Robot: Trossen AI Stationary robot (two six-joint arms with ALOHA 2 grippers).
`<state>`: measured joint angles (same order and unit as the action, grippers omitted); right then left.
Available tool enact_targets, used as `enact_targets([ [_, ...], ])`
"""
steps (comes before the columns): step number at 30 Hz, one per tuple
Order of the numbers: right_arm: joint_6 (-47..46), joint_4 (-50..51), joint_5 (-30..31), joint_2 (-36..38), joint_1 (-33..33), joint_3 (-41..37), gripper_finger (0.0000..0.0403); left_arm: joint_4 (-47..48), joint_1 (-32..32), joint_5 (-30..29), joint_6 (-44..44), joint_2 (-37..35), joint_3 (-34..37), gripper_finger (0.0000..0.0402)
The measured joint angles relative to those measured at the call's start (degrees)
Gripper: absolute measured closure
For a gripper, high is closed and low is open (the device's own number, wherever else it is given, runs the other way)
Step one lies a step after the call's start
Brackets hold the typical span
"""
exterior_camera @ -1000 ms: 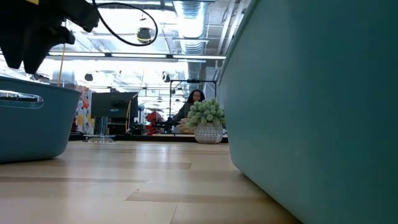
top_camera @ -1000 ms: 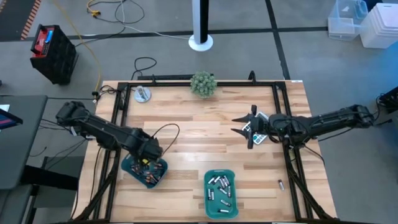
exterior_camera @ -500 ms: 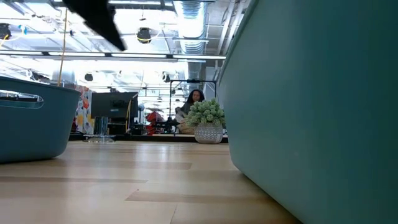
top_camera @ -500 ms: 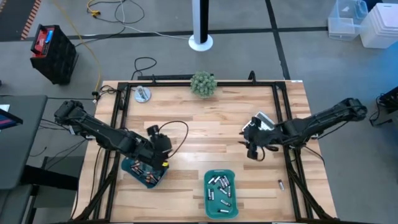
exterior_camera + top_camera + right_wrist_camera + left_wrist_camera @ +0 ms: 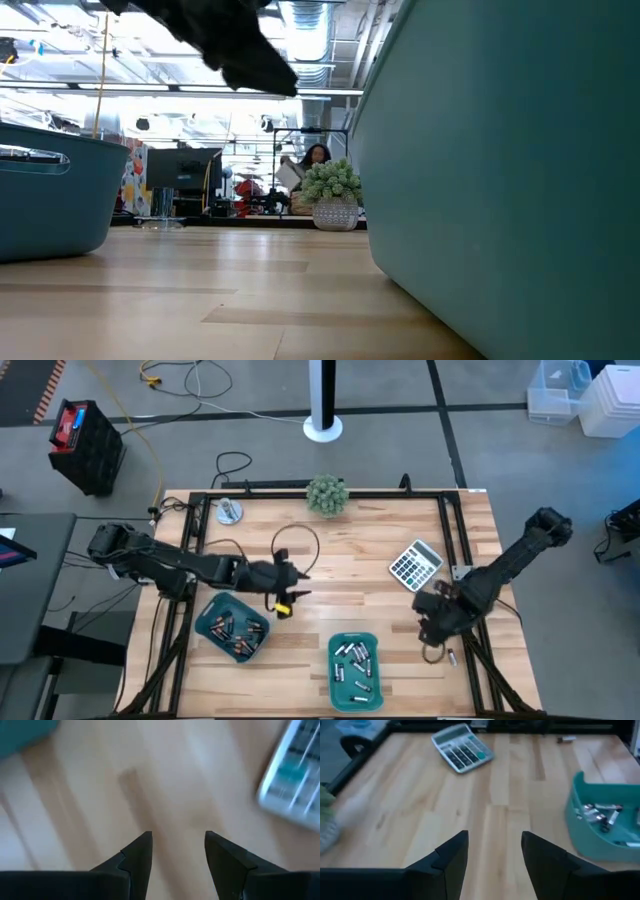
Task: Sort batteries
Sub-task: Put the silver battery into the green bin
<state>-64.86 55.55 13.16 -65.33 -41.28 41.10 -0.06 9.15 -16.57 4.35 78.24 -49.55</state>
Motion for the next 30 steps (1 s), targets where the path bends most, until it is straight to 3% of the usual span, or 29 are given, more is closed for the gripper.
enact_targets([
  [6,-22.1,1.2,-6.4,-4.5,-12.4,0.0,0.0209,-2.7,-5.2,1.5,-3.3,0.6,0.0,0.0224],
  [12,-36.6,0.6,-16.3,-9.5,-19.1,0.0,0.0209,-2.7,-8.4,4.6,-4.6,1.7,0.2,0.0224],
  [20,-41.3,-8.5,-17.5,-12.8,-20.6,0.0,0.0195,-3.9,-9.6,7.3,-4.6,3.7,0.1,0.0224],
  [30,-43.2,-10.0,-19.6,-18.5,-21.0,0.0,0.0174,-3.7,-9.6,7.3,-4.5,4.5,0.1,0.0224],
])
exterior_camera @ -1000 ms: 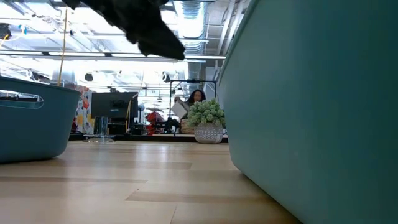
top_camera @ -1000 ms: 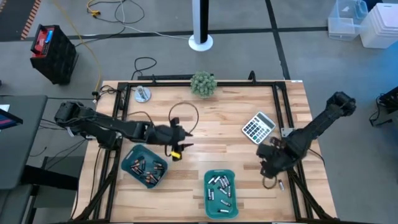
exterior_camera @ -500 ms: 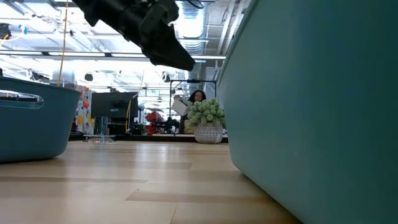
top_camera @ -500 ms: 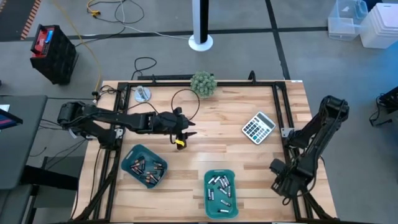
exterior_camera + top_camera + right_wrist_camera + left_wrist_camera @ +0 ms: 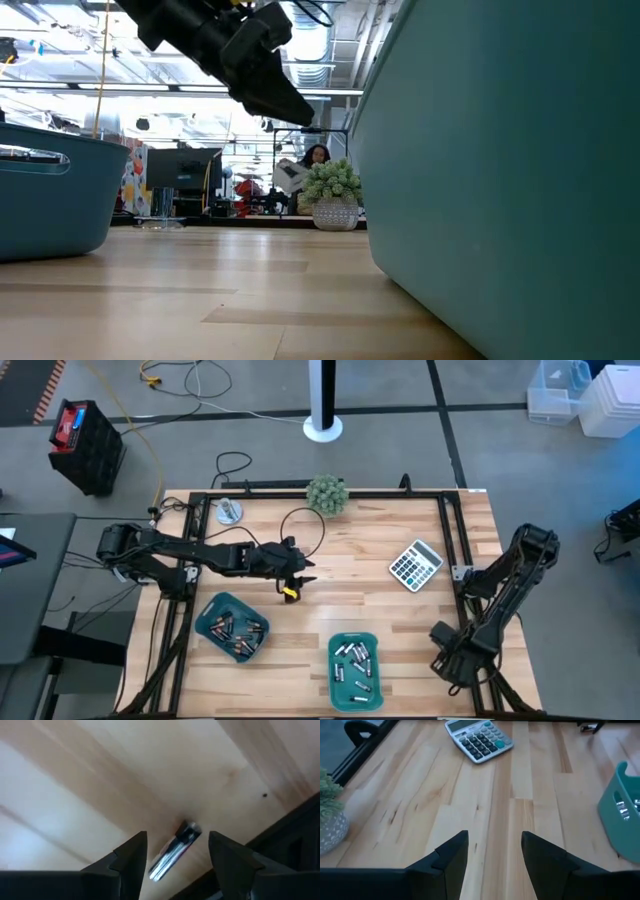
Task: Sort batteries
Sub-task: Put the silver battery into the green bin
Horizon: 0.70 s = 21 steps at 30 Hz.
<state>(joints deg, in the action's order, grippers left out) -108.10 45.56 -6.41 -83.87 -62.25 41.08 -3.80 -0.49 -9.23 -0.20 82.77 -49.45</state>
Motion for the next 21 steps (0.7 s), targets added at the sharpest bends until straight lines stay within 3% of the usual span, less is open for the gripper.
enact_targets([
  [9,0.9,-1.9,-1.3,-3.3,0.1,0.2,0.0195,0.2,0.0,0.0,0.2,0.0,0.0,0.0224],
  [21,3.6,-2.8,-1.2,-3.4,0.2,0.1,0.0350,0.5,0.0,-0.1,0.0,0.0,0.0,0.0224],
])
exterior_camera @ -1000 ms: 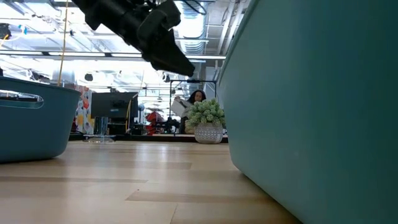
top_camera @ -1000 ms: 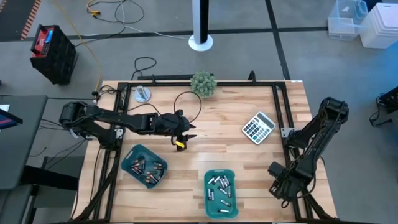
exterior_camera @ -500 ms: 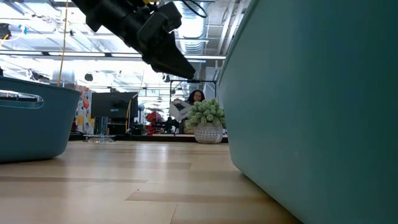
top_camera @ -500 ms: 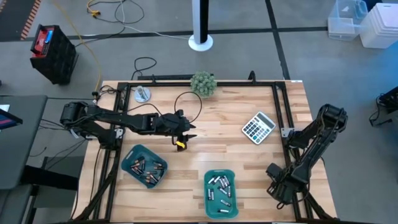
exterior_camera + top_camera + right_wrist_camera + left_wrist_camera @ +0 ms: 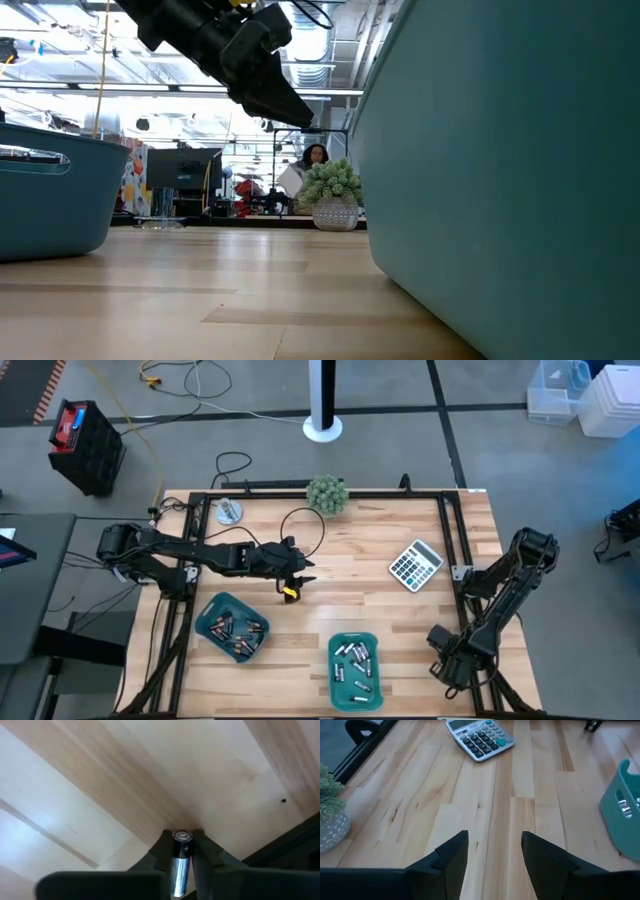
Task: Sort batteries
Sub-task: Put the silver battery into the green bin
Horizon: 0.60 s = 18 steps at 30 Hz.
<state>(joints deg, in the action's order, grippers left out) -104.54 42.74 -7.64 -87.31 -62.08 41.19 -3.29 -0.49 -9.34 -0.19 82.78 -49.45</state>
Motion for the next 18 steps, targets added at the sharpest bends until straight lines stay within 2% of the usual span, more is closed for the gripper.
enact_targets([
  [5,2.6,0.0,1.3,0.2,0.5,0.0,0.0393,0.0,0.0,0.0,0.0,0.0,0.0,0.0224],
  [11,5.4,2.3,5.7,3.2,1.6,-0.2,0.0398,0.6,0.0,-0.1,0.1,0.0,0.0,0.0224],
  [18,9.1,6.7,16.2,9.3,1.8,-0.3,0.0400,-0.2,0.1,0.0,0.0,-0.3,0.0,0.0224],
])
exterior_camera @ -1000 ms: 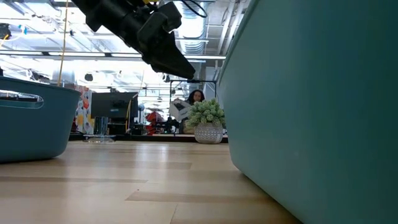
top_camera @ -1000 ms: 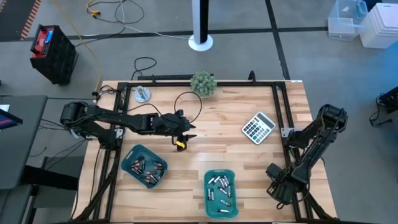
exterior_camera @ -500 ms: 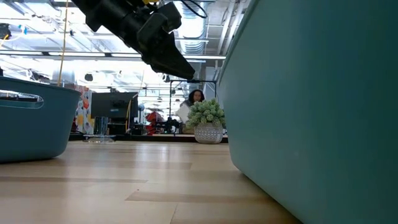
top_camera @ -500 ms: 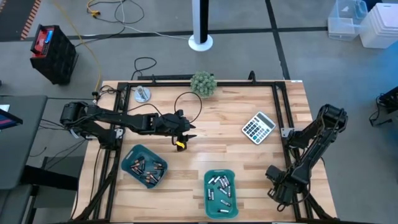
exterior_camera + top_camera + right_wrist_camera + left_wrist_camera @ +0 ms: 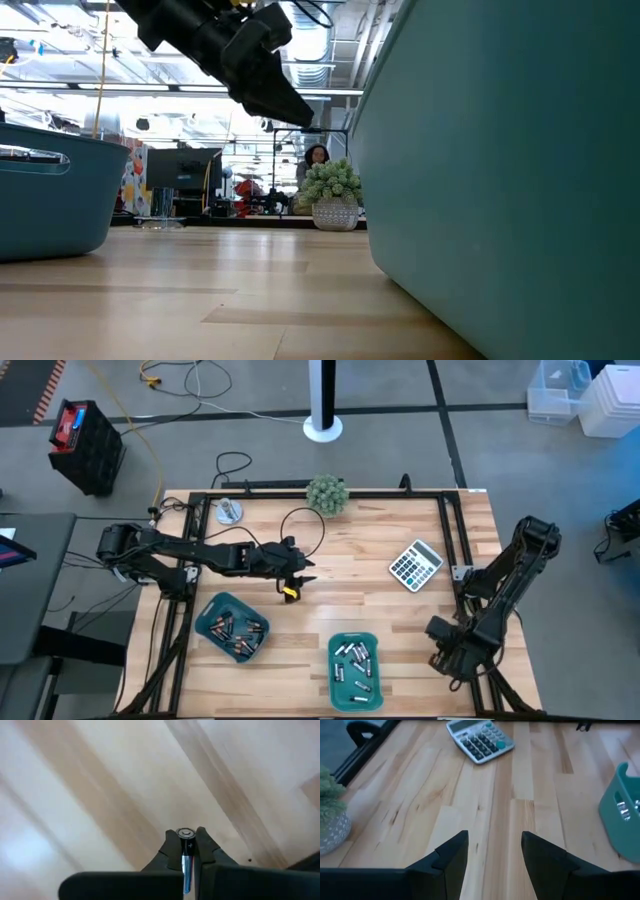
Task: Sort batteries
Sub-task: Put the silver battery into the green bin
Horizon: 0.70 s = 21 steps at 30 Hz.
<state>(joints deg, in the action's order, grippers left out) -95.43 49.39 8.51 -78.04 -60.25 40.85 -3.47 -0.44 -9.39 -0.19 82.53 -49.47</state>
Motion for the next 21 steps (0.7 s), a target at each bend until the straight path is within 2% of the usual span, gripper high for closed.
enact_targets([
  [7,12.4,-0.7,13.9,9.3,2.3,0.1,0.0400,0.1,0.0,0.0,0.0,-1.5,-0.1,0.0224],
  [12,31.7,-11.0,21.9,16.3,4.6,0.1,0.0401,1.8,0.3,2.6,0.0,-4.3,-0.1,0.0223],
  [17,54.2,-26.5,23.1,20.9,6.8,0.2,0.0401,3.8,2.0,3.2,-0.2,-7.7,-0.1,0.0223],
  [21,63.5,-34.2,23.1,21.4,9.1,0.2,0.0401,7.6,4.1,3.1,0.3,-11.3,-0.1,0.0223],
])
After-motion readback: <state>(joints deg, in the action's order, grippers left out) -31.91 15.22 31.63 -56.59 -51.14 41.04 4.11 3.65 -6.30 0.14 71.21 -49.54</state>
